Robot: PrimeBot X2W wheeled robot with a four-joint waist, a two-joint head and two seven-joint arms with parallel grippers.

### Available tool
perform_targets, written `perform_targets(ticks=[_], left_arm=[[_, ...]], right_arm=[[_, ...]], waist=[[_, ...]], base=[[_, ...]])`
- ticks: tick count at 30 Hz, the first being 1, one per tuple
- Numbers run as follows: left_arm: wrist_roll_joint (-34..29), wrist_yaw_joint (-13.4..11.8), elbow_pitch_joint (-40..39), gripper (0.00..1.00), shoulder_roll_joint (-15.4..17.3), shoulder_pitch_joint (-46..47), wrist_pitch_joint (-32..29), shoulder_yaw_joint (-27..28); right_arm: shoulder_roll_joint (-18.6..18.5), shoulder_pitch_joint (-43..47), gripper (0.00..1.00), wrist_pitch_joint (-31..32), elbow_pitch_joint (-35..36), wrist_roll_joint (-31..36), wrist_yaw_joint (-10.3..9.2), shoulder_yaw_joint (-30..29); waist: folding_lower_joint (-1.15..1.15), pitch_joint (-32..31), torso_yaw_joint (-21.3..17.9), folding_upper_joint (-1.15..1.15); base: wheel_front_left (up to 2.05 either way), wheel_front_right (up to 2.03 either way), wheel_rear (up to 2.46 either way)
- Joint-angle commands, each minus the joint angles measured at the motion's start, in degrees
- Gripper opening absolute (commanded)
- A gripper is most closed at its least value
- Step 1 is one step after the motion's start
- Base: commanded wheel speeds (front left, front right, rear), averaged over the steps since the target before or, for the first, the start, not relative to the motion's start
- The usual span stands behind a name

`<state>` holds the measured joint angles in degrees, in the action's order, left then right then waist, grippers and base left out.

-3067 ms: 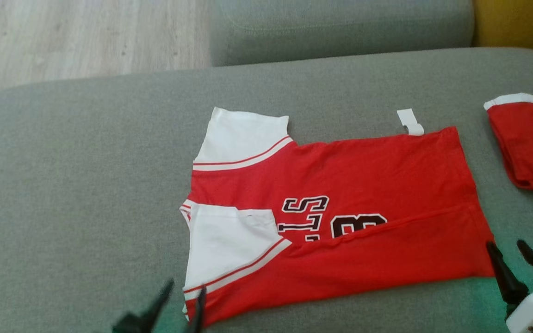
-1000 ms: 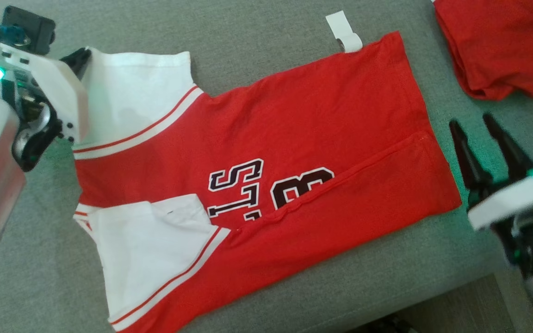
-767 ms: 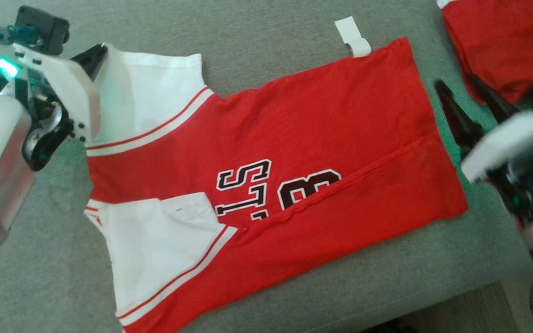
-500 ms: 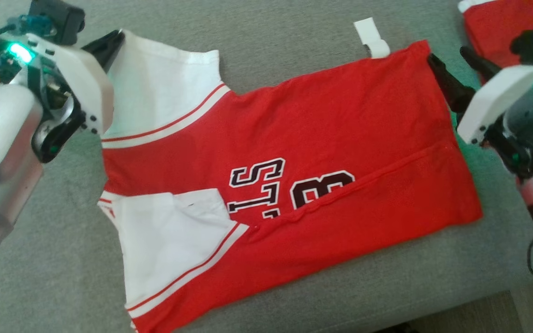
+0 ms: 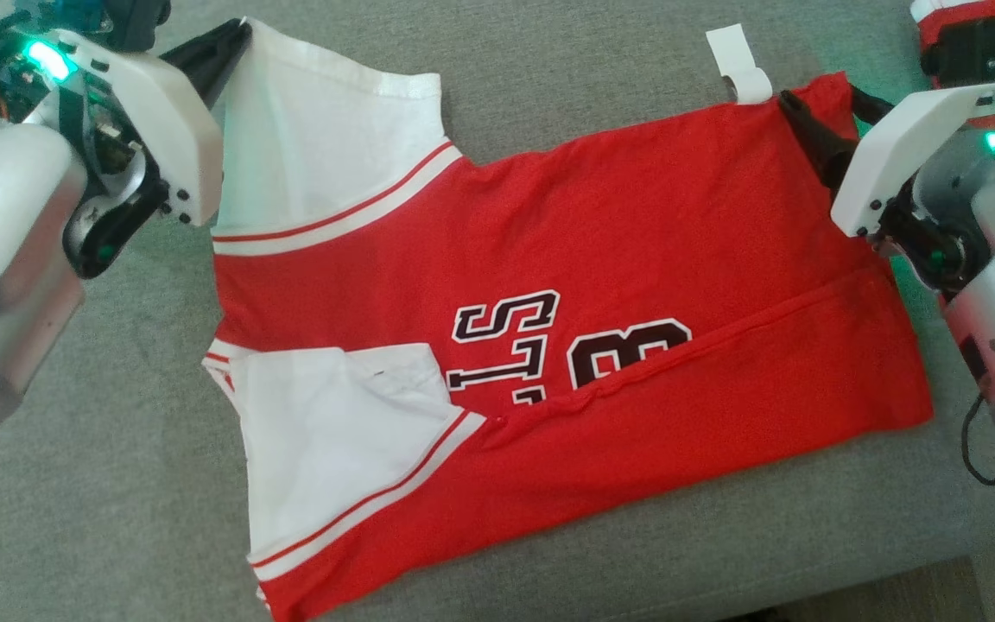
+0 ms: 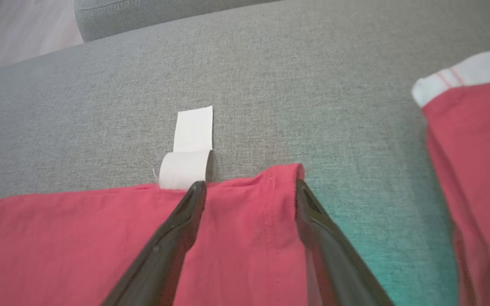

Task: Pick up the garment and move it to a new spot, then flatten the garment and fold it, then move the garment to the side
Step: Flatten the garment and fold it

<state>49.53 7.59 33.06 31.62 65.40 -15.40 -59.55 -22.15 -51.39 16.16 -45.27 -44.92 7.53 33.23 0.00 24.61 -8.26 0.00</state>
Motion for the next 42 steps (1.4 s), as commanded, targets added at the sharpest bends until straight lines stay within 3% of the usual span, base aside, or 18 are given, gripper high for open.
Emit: perform_targets(ticks=[1,6,9,12,14,21,30,34,35,36,42], left_arm=[[0.57,-0.10,-0.62,0.00,2.19,4.04,0.98,1.70],[1.56,-0.10,0.17,0.00,2.23,5.23,2.14,0.13],[2.21,-0.10,0.72,0.00,2.24,5.77,2.88,-0.86],[2.90,-0.10,1.39,0.00,2.18,6.34,3.63,-1.73],[3.35,-0.10,1.82,0.00,2.11,6.69,4.10,-2.36],[4.61,-0.10,3.10,0.00,2.01,7.77,5.95,-3.98],[3.98,-0.10,5.64,0.00,1.55,10.84,13.66,-5.84],[5.16,-0.10,6.41,0.00,1.19,10.87,13.92,-7.10],[5.45,-0.10,6.48,0.00,1.24,10.81,13.87,-7.50],[5.76,-0.10,6.56,0.00,1.29,10.81,13.87,-7.81],[7.08,-0.10,6.84,0.00,1.25,11.22,14.01,-9.47]], right_arm=[[-0.05,-1.28,1.00,-0.59,0.39,-0.74,-0.04,0.95],[0.00,-3.32,0.99,-2.08,-1.74,-2.29,-0.04,2.31],[-0.01,-4.36,0.84,-2.66,-2.81,-2.84,-0.04,3.41],[-0.29,-5.06,0.38,-2.80,-3.73,-3.41,-0.04,4.63],[-0.52,-5.44,0.00,-3.00,-4.35,-3.80,-0.04,5.29],[-1.26,-6.83,0.00,-4.00,-5.70,-4.39,-0.04,7.13],[-2.39,-9.44,0.00,-9.70,-7.26,-5.51,-0.04,8.19],[-2.56,-9.11,0.00,-8.39,-9.27,-6.85,-0.04,8.69],[-2.52,-8.93,0.33,-7.67,-9.83,-7.10,-0.04,8.97],[-2.46,-8.82,1.00,-7.09,-10.24,-7.32,-0.04,9.24],[-2.05,-8.96,1.00,-3.59,-12.19,-7.63,-0.04,11.47]], waist=[[0.00,0.16,0.23,0.00],[0.00,0.47,0.83,0.00],[0.00,0.42,1.09,0.00],[0.00,0.31,1.34,0.00],[0.00,0.21,1.45,0.00],[0.00,0.15,1.55,0.00],[0.00,-0.02,1.80,0.00],[0.00,-0.36,2.05,0.00],[0.00,-0.40,2.07,0.00],[0.00,-0.41,2.08,0.00],[0.00,-0.26,2.29,0.00]], base=[[0.00,0.00,0.00],[0.00,0.00,0.00],[0.00,0.00,0.00],[0.00,0.00,0.00],[0.00,0.00,0.00],[0.00,0.00,0.00],[0.00,0.00,0.00],[0.00,0.00,0.00],[0.00,0.00,0.00],[0.00,0.00,0.00],[0.00,0.00,0.00]])
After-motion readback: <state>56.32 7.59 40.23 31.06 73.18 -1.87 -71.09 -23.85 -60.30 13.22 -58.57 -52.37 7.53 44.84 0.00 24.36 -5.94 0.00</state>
